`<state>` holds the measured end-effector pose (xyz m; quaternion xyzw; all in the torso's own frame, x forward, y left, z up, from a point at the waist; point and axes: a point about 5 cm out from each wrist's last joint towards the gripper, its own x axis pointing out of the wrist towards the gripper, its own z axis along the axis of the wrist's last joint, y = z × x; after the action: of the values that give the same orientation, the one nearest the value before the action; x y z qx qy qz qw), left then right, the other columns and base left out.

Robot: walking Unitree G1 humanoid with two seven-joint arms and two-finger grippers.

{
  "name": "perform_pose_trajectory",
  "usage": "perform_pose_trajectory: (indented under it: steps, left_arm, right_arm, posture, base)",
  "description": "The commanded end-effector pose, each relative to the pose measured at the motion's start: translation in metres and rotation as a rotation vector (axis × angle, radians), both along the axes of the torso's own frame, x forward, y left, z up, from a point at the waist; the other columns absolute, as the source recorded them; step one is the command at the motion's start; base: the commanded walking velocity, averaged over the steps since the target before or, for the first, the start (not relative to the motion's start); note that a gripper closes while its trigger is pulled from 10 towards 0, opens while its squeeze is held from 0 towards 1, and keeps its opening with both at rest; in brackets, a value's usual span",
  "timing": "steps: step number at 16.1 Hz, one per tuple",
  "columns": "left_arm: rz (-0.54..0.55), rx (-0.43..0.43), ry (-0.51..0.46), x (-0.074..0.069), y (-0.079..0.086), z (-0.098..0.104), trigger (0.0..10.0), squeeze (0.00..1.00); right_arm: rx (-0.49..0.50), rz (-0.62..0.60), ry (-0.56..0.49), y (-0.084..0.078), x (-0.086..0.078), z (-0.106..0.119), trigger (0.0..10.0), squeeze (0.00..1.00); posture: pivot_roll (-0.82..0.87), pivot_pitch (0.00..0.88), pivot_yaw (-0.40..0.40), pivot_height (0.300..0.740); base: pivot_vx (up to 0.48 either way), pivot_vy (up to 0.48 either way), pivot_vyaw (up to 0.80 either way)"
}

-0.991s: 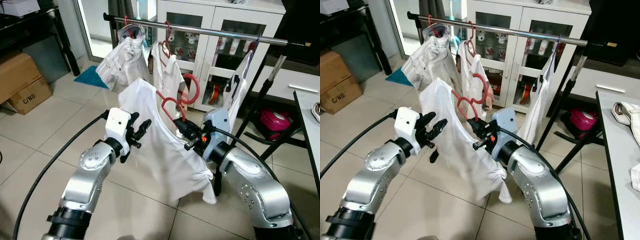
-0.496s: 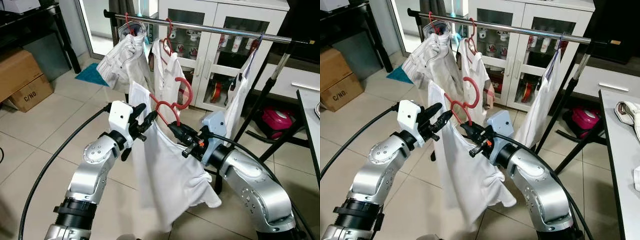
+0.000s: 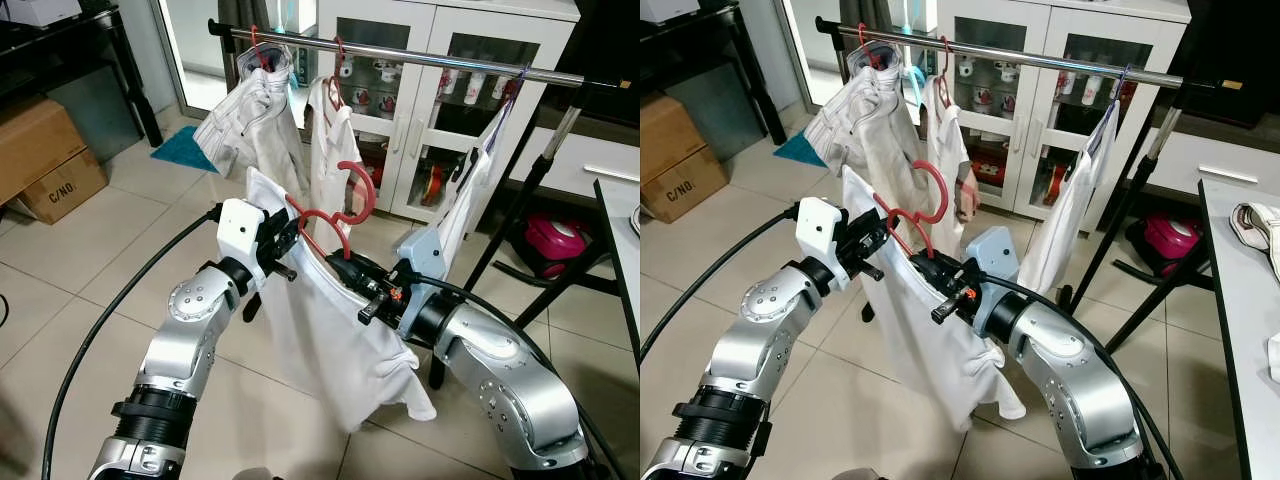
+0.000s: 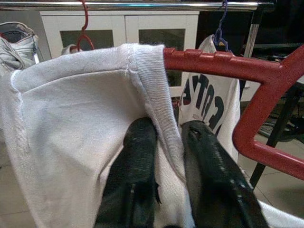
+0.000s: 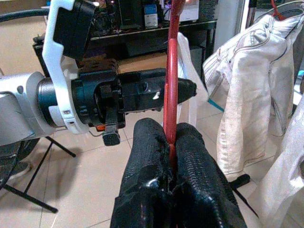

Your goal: Hang hanger

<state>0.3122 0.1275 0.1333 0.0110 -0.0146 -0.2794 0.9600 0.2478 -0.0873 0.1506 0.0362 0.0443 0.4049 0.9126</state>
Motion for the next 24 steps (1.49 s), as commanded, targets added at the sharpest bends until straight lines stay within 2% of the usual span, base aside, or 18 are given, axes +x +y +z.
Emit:
perform_pose_trajectory:
  steps: [1,9,10,12,15,17,20,22,24]
  left_arm:
    - [-0.014,0.006,-0.022,0.003,-0.003,0.005,0.0,0.00]
    - [-0.022,0.002,-0.029,0.002,-0.004,0.003,0.0,0.00]
    - [-0.028,0.006,-0.027,0.001,-0.004,0.003,0.0,0.00]
    - [-0.062,0.014,-0.025,-0.008,-0.001,0.004,0.0,0.00]
    - [-0.051,0.020,-0.045,-0.015,0.009,0.007,0.0,0.00]
    - [0.030,0.033,-0.099,-0.012,0.023,0.017,0.0,0.00]
    - [0.238,0.105,-0.174,0.006,0.061,0.037,0.0,0.00]
    - [0.352,0.172,-0.184,0.016,0.087,0.048,0.0,0.00]
    - [0.440,0.217,-0.184,0.020,0.106,0.052,0.0,0.00]
  right_arm:
    - [0.035,0.024,-0.052,0.003,-0.003,0.010,0.0,0.00]
    - [0.024,-0.025,-0.046,0.000,0.001,0.008,0.0,0.00]
    - [0.013,-0.052,-0.040,-0.002,0.004,0.007,0.0,0.00]
    - [-0.040,-0.232,-0.008,-0.018,0.020,0.001,0.0,0.00]
    - [-0.127,-0.350,0.012,-0.038,0.030,-0.009,0.0,0.00]
    - [-0.220,-0.271,-0.009,-0.043,0.026,-0.014,0.0,0.00]
    - [-0.261,0.023,-0.047,-0.040,0.004,-0.013,0.0,0.00]
    - [-0.234,0.098,-0.034,-0.044,-0.004,-0.012,0.0,0.00]
    - [-0.198,0.148,-0.023,-0.045,-0.010,-0.009,0.0,0.00]
  posture:
    - [-0.03,0.000,0.041,0.740]
    - [-0.02,0.000,0.037,0.740]
    - [-0.02,0.000,0.038,0.740]
    - [-0.02,0.000,0.038,0.740]
    - [-0.02,0.000,0.038,0.740]
    - [-0.01,0.000,0.028,0.740]
    - [-0.02,0.000,0.033,0.740]
    - [-0.02,0.000,0.038,0.740]
    - [-0.02,0.000,0.042,0.740]
  base:
    - [0.000,0.000,0.00]
    - [0.000,0.000,0.00]
    - [0.000,0.000,0.00]
    - [0.000,0.000,0.00]
    - [0.000,0.000,0.00]
    - [0.000,0.000,0.00]
    - [0.000,0.000,0.00]
    - [0.000,0.000,0.00]
    - [0.000,0.000,0.00]
